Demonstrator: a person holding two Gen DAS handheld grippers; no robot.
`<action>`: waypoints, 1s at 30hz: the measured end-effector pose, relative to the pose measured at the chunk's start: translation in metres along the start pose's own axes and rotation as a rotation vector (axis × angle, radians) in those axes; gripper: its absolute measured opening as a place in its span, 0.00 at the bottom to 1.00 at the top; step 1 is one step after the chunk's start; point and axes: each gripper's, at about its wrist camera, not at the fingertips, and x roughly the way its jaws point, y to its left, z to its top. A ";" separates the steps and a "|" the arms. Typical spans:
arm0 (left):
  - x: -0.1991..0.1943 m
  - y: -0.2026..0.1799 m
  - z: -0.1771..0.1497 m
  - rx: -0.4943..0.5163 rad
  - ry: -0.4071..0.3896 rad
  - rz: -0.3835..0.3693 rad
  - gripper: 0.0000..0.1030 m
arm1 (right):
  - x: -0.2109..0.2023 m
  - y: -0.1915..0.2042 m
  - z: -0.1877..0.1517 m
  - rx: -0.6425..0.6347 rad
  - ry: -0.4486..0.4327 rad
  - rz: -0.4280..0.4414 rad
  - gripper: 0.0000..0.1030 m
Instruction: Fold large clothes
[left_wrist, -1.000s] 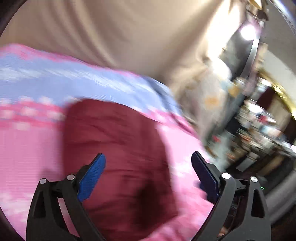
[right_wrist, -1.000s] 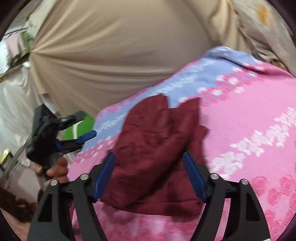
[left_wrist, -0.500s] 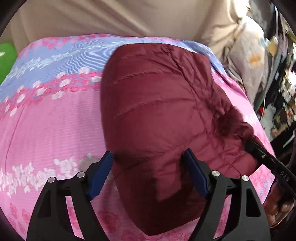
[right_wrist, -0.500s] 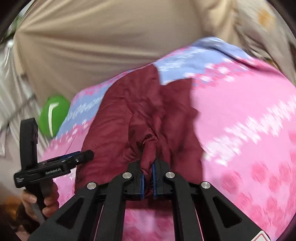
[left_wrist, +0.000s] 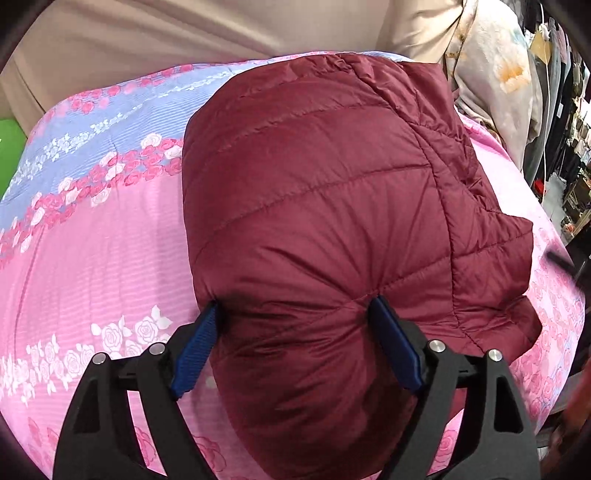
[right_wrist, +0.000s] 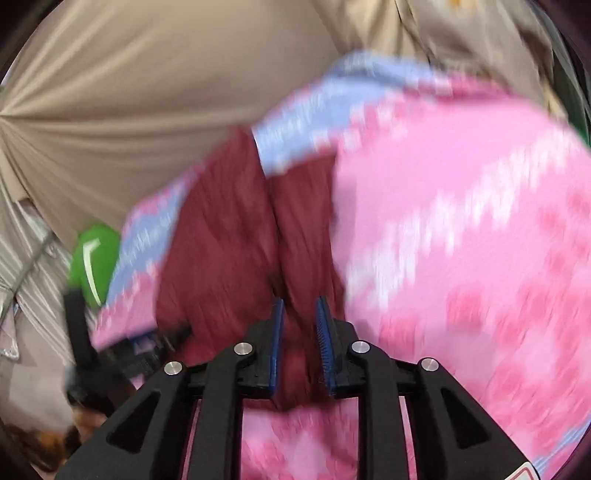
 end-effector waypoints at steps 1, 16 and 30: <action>0.001 -0.001 0.000 -0.001 -0.001 0.002 0.80 | -0.002 0.007 0.013 -0.023 -0.034 0.008 0.33; 0.003 -0.001 0.002 -0.021 0.001 0.001 0.87 | 0.137 0.036 0.066 -0.024 -0.011 -0.101 0.04; 0.009 0.008 0.008 -0.065 0.032 -0.048 0.92 | 0.105 0.045 0.069 -0.078 -0.046 -0.167 0.15</action>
